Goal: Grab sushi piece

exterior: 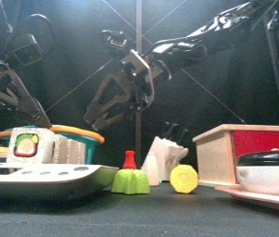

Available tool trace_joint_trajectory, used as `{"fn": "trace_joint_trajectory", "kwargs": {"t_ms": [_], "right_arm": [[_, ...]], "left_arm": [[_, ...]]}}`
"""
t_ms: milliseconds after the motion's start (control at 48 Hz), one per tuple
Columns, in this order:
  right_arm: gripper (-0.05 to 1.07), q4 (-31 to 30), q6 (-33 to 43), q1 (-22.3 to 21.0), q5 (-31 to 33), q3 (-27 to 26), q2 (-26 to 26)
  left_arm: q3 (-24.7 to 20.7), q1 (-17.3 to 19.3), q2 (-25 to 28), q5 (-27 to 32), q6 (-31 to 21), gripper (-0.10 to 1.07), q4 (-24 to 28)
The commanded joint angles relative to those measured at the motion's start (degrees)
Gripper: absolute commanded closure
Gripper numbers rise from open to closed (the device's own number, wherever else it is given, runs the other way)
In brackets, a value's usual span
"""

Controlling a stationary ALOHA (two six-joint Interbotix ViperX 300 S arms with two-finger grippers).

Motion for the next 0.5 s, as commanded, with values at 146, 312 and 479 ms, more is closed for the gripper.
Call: {"fn": "trace_joint_trajectory", "kwargs": {"t_ms": [146,312,479], "right_arm": [[0.13,-0.09,0.09,0.26,0.09,-2.29,0.26],[0.13,-0.09,0.00,0.53,0.62,-2.64,0.62],[0.13,-0.09,0.00,0.62,0.70,-2.99,1.05]], "left_arm": [[-0.79,-0.09,0.00,-0.26,0.00,0.05,-0.18],[-0.79,-0.09,0.00,-0.26,0.00,0.05,-0.18],[-0.79,-0.09,0.00,-0.35,0.00,0.05,-0.18]]}}
